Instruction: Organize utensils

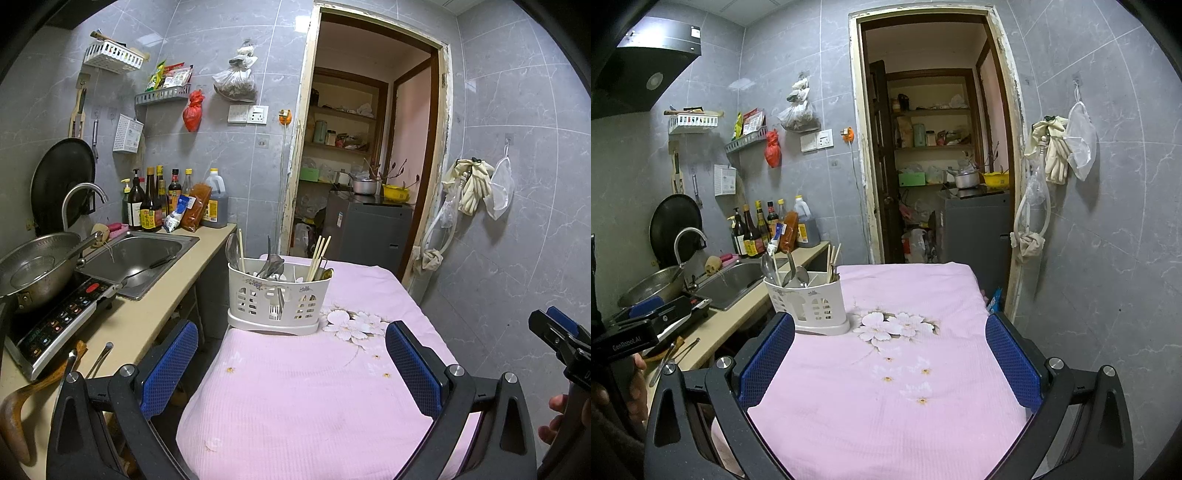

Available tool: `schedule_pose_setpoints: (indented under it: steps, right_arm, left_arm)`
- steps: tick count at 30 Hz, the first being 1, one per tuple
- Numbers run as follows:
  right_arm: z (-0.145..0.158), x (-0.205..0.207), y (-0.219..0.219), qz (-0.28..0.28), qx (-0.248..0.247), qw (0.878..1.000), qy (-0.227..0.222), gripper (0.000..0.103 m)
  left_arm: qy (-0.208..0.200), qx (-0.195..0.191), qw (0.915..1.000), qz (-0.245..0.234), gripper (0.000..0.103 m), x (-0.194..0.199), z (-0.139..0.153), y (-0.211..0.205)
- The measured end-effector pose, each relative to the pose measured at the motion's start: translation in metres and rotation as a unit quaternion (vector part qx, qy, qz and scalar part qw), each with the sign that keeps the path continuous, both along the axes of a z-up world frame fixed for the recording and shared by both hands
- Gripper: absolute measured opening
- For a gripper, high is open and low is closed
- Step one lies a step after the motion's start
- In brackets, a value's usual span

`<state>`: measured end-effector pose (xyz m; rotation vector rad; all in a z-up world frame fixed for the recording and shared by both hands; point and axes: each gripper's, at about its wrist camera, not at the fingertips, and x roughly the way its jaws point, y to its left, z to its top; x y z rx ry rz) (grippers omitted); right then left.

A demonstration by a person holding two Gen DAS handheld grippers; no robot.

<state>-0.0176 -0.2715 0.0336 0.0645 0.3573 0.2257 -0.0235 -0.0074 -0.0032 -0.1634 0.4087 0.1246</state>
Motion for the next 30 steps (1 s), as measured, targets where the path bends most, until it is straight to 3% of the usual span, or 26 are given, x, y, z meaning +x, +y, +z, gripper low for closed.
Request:
schedule_pose_setpoints:
  steps: [30]
  right_arm:
    - [0.0020,0.0001,0.0004,0.001,-0.001,1.000,0.001,0.102]
  left_arm:
    - [0.001,0.000,1.0000,0.001,0.102,-0.0005,0.0004,-0.0020]
